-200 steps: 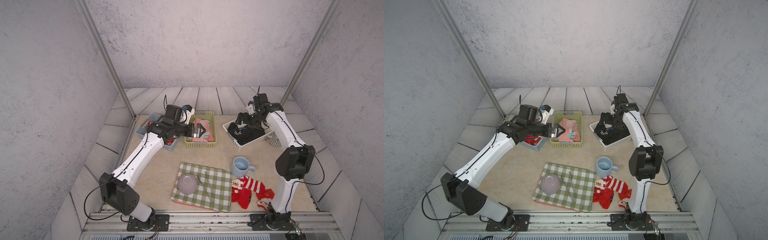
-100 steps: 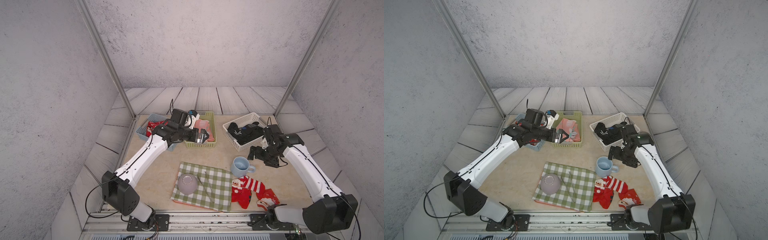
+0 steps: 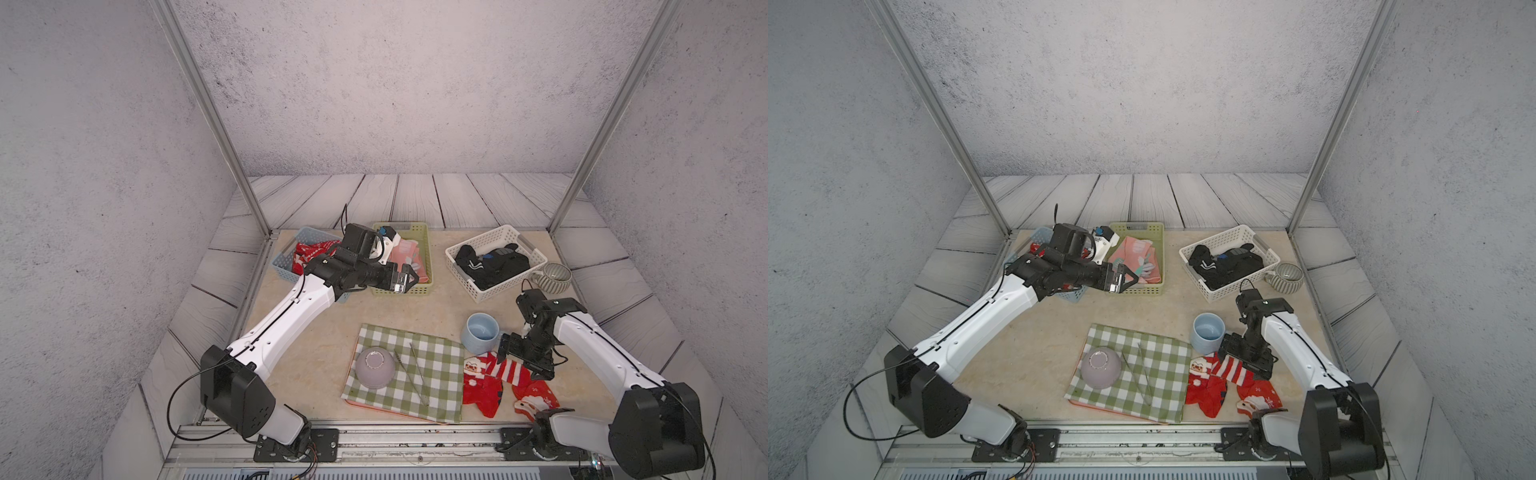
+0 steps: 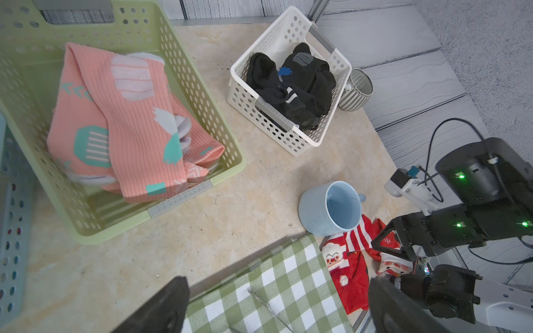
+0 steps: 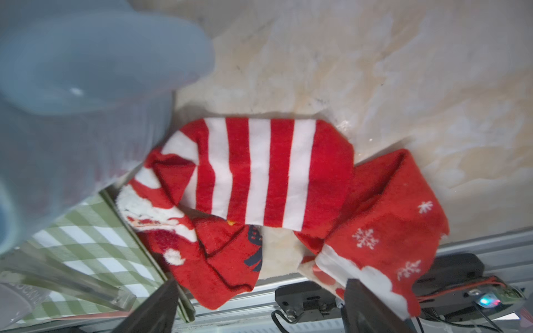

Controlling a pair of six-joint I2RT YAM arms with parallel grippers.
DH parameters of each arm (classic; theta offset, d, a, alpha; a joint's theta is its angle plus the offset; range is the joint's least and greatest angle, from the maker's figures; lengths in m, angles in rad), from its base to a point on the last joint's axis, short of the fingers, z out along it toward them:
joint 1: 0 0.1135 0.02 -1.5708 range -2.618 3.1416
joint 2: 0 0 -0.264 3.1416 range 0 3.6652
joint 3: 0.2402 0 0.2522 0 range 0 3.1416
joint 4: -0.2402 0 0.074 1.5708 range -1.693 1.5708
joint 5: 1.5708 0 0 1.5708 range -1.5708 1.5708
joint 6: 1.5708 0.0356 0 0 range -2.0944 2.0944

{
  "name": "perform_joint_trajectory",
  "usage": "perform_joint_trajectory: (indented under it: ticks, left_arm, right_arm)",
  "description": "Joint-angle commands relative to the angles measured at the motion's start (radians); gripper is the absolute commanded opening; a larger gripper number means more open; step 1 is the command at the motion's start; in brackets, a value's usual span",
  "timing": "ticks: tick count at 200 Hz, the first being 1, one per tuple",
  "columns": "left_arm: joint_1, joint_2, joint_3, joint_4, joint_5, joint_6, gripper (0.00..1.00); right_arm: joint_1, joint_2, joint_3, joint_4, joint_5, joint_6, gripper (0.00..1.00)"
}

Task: Sort the socks into the basket by color
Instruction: Pick up the sock from the center of the board.

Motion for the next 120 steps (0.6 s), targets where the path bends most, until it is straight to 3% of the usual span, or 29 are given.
perform_joint_trajectory:
  ticks: [1, 45, 68, 97, 120]
  left_arm:
    - [-0.005, -0.031, -0.012, 0.009, 0.007, 0.001, 1.00]
    - [-0.004, -0.036, -0.013, 0.005, 0.004, 0.005, 1.00]
    - [-0.004, -0.033, -0.009, 0.004, 0.004, 0.007, 1.00]
    - [-0.004, -0.030, -0.003, -0.001, 0.001, 0.011, 1.00]
    - [-0.004, -0.026, -0.004, 0.003, 0.002, 0.010, 1.00]
  right_arm:
    - [0.001, 0.037, -0.060, 0.095, -0.045, 0.029, 0.92]
    - [0.000, 0.079, -0.139, 0.209, -0.025, 0.053, 0.92]
    - [0.000, 0.090, -0.142, 0.230, 0.013, 0.053, 0.84]
    - [-0.001, 0.084, -0.145, 0.247, 0.044, 0.064, 0.61]
    - [-0.001, 0.081, -0.153, 0.270, 0.066, 0.071, 0.58]
